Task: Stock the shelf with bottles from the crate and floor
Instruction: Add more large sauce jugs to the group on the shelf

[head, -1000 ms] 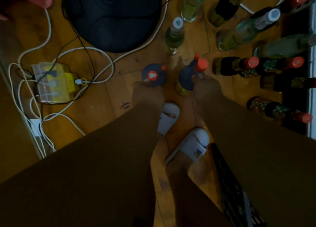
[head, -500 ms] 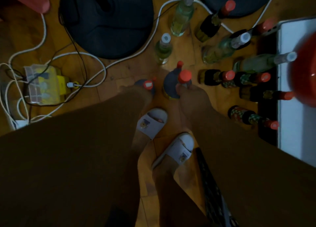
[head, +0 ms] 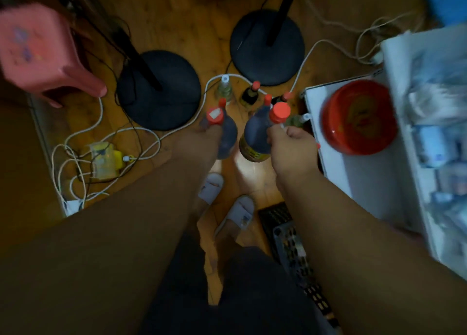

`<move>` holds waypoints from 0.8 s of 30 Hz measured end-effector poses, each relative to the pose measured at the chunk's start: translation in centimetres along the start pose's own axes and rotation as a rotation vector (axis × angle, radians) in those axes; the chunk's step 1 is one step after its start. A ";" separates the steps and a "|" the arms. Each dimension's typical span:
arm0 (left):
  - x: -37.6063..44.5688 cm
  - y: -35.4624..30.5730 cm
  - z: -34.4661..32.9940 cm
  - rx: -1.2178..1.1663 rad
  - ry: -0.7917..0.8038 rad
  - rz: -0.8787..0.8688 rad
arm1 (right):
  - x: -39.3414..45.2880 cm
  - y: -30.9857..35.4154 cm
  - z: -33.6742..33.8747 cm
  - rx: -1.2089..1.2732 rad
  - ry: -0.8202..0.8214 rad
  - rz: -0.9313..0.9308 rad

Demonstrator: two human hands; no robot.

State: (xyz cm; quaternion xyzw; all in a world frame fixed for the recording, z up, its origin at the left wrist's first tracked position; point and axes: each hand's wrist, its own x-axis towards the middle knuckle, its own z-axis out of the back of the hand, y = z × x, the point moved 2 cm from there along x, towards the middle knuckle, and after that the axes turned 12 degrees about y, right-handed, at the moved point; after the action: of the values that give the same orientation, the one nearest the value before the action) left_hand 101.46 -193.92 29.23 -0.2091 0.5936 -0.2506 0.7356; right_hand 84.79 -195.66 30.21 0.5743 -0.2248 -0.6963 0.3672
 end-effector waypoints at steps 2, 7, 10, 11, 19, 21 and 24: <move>-3.6 -3.6 -0.1 -0.045 -0.013 -0.092 | -2.9 3.7 2.5 0.005 -0.059 0.086; -12.6 -12.1 -0.3 -0.090 -0.033 -0.364 | -9.6 12.1 8.7 -0.178 -0.153 0.318; -16.7 -17.4 -0.6 -0.126 -0.021 -0.395 | -12.4 15.7 12.0 -0.266 -0.242 0.415; -18.2 -19.0 -0.7 -0.181 0.002 -0.375 | -13.4 17.1 12.9 -0.280 -0.275 0.444; -26.2 -29.0 -1.5 -0.268 0.286 -0.549 | -22.4 26.5 19.9 0.095 -0.433 0.623; -28.2 -31.0 -2.0 -0.255 0.350 -0.588 | -24.9 27.2 21.3 0.193 -0.435 0.662; -31.3 -32.3 -2.5 -0.204 0.444 -0.595 | -28.7 26.8 23.0 0.342 -0.443 0.710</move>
State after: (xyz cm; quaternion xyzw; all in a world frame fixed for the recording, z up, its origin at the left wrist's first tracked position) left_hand 89.77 -200.02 72.33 -0.3851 0.6736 -0.4321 0.4596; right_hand 71.46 -192.93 73.62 0.3511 -0.5930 -0.5860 0.4261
